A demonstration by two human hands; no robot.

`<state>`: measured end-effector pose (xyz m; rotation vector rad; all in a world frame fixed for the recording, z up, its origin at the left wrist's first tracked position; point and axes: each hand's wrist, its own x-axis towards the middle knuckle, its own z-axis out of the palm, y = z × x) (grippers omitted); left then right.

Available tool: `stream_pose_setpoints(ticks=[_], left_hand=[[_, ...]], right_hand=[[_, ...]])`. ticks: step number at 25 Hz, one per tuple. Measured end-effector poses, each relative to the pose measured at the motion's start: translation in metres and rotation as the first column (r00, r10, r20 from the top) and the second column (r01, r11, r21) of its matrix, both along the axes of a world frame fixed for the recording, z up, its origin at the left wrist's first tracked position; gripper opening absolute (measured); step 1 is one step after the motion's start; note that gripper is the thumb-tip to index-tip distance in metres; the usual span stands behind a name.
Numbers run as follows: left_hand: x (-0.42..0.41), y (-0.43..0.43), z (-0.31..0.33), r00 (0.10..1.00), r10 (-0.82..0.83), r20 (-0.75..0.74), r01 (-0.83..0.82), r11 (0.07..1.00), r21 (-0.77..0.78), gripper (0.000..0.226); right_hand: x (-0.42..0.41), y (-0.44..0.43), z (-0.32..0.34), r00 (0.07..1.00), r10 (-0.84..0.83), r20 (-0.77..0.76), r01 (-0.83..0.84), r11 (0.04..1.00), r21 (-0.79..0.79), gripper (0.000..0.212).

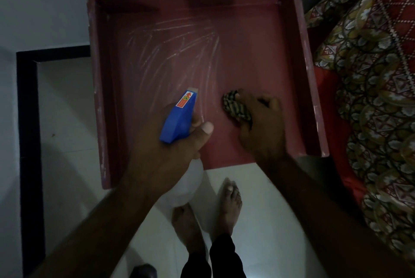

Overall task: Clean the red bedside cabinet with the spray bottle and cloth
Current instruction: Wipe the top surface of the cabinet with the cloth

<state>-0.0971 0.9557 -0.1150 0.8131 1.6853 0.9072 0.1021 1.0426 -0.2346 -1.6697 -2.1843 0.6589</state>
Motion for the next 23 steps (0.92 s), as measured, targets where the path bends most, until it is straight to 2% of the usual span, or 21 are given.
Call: stream_pose_setpoints(ticks=[5,9,12,16,20,23], left_hand=[[0.011,-0.021,-0.001,0.999,-0.009,-0.041,0.008,1.000,-0.008,0.023],[0.021,-0.041,-0.008,0.996,0.020,-0.090,-0.022,0.999,-0.029,0.026],[0.032,-0.055,-0.011,0.994,0.049,-0.095,-0.053,0.998,-0.043,0.027],[0.048,-0.075,-0.016,0.990,0.103,-0.092,-0.107,0.993,-0.043,0.025],[0.062,-0.092,-0.024,0.986,0.121,-0.118,-0.130,0.989,-0.075,0.020],[0.071,-0.103,-0.034,0.988,0.107,-0.115,-0.117,0.990,-0.084,0.025]], right_hand=[[0.014,-0.029,0.001,0.998,-0.057,0.014,0.057,0.998,-0.015,0.067],[0.028,-0.051,-0.001,0.997,-0.075,-0.030,0.074,0.997,-0.025,0.066],[0.038,-0.065,-0.002,0.999,-0.032,-0.038,0.031,0.999,-0.026,0.070],[0.061,-0.065,0.002,0.975,0.220,0.021,-0.221,0.975,0.017,0.071],[0.071,-0.073,0.002,0.992,0.124,0.032,-0.125,0.992,0.013,0.065],[0.069,-0.097,0.003,0.980,0.194,0.033,-0.196,0.980,0.045,0.061]])
